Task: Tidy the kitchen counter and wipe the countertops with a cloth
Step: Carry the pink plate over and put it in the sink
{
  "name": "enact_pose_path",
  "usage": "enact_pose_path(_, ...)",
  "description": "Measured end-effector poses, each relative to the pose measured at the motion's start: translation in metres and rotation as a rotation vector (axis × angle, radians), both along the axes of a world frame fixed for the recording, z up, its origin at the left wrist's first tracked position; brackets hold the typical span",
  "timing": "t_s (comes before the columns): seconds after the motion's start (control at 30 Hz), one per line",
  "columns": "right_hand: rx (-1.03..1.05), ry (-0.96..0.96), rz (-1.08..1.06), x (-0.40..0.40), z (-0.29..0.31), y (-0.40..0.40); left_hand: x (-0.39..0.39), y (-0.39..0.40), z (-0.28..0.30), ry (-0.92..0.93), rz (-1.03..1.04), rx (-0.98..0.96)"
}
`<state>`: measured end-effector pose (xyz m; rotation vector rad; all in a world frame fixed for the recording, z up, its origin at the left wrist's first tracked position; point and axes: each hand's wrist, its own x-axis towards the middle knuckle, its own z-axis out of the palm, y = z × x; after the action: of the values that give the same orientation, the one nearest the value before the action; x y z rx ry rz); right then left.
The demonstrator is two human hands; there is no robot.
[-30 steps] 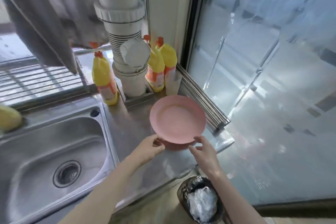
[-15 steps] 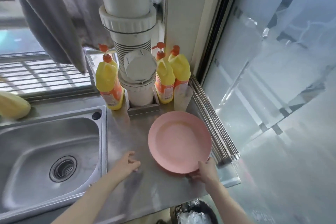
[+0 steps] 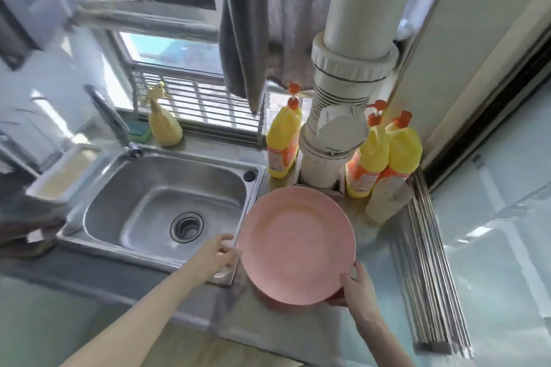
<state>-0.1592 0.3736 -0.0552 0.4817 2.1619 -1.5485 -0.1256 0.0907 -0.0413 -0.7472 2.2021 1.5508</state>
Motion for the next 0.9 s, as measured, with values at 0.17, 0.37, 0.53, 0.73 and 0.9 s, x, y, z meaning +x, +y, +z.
enact_pose_path(0.17, -0.035, 0.037, 0.199, -0.006, 0.019, -0.059, 0.052, -0.053, 0.020, 0.039, 0.166, -0.014)
enact_pose_path(0.37, -0.045, 0.028, 0.395, 0.002, 0.025, -0.149, 0.142, -0.130, 0.029, 0.041, 0.389, -0.092)
enact_pose_path(0.53, -0.100, -0.022, 0.404, 0.022, 0.022, -0.225, 0.211, -0.184, 0.024, 0.021, 0.585, -0.098)
enact_pose_path(0.73, -0.224, -0.136, 0.256, 0.037, 0.004, -0.299, 0.258, -0.239, -0.001, -0.045, 0.679, -0.073)
enact_pose_path(0.9, -0.216, -0.118, 0.055, 0.037, -0.021, -0.347, 0.252, -0.285, -0.011, -0.055, 0.639, -0.034)
